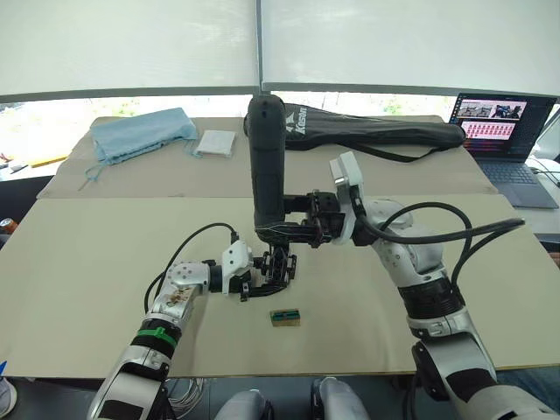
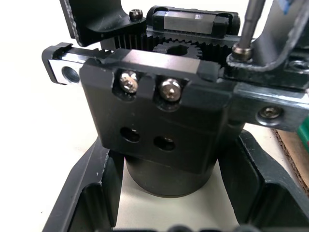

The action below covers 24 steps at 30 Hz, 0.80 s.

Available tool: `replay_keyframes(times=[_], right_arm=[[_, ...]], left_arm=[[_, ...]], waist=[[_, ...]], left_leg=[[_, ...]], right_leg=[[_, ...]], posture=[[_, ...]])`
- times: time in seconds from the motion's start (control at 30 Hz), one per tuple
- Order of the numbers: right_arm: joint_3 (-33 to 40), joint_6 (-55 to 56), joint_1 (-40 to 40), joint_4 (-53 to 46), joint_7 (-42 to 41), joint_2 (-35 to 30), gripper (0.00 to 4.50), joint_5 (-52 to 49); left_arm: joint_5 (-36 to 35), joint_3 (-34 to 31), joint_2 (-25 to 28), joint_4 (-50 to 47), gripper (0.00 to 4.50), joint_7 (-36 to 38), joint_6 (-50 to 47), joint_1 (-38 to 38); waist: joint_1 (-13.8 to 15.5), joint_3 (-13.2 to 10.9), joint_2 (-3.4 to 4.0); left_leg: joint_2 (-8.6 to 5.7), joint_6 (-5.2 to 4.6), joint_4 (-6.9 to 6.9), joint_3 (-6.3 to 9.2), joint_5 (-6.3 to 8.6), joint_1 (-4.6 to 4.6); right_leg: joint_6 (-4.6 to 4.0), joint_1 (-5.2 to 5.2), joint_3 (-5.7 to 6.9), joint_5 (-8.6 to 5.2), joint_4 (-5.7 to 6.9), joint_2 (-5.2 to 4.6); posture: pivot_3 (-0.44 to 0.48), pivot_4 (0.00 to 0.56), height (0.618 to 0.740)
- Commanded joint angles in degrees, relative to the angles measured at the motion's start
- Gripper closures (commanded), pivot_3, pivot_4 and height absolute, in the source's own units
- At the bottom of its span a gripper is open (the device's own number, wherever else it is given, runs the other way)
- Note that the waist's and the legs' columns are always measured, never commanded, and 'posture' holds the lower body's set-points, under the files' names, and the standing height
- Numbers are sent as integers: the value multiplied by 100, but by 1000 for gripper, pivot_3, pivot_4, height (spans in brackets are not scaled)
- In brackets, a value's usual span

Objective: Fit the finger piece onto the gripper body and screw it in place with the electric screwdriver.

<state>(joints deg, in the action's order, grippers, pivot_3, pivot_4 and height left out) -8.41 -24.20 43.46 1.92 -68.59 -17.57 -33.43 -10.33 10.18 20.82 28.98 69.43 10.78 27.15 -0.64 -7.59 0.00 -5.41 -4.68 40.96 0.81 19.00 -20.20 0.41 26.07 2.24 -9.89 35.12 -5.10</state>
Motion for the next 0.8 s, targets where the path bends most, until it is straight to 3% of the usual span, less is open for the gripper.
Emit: replay_keyframes(times=[0.03, 0.5, 0.6, 0.67, 0.8], right_arm=[[187, -213, 294, -366, -49, -3, 2584, -320], [509, -238, 610, -701, -265, -9, 2584, -806], [644, -381, 679, -976, -244, 18, 2584, -1125], [767, -608, 735, -1187, -49, 18, 2584, -1418], [954, -968, 543, -1830, 79, -357, 2584, -1810]], left_arm=[[220, 127, 71, 53, 2194, -68, -25, -106], [178, 156, 68, 103, 2194, -172, -441, -135], [186, 112, 80, 59, 649, -284, -593, -162], [194, 87, 149, 27, 95, -289, -611, -201], [-127, -221, 444, -314, 95, -131, -660, -519]], waist=[[2, 0, 0], [15, -1, 0], [15, -1, 0], [13, -1, 0], [-23, -1, 0]], left_leg=[[0, 0, 0, 0, 0, -2], [0, -1, 1, 3, 1, -7], [0, -1, 1, 2, 0, -8], [0, -1, 0, 3, 0, -8], [1, -1, -5, 5, 1, -6]], right_leg=[[0, 2, 0, 0, 0, 0], [0, 2, 3, 0, -2, -2], [0, 3, 2, 0, -2, -2], [0, 4, 2, 0, -1, -2], [-1, 6, 2, 0, -2, -1]], posture=[[0, 150, 740], [0, 150, 740], [0, 150, 740], [0, 150, 740], [0, 150, 740]])
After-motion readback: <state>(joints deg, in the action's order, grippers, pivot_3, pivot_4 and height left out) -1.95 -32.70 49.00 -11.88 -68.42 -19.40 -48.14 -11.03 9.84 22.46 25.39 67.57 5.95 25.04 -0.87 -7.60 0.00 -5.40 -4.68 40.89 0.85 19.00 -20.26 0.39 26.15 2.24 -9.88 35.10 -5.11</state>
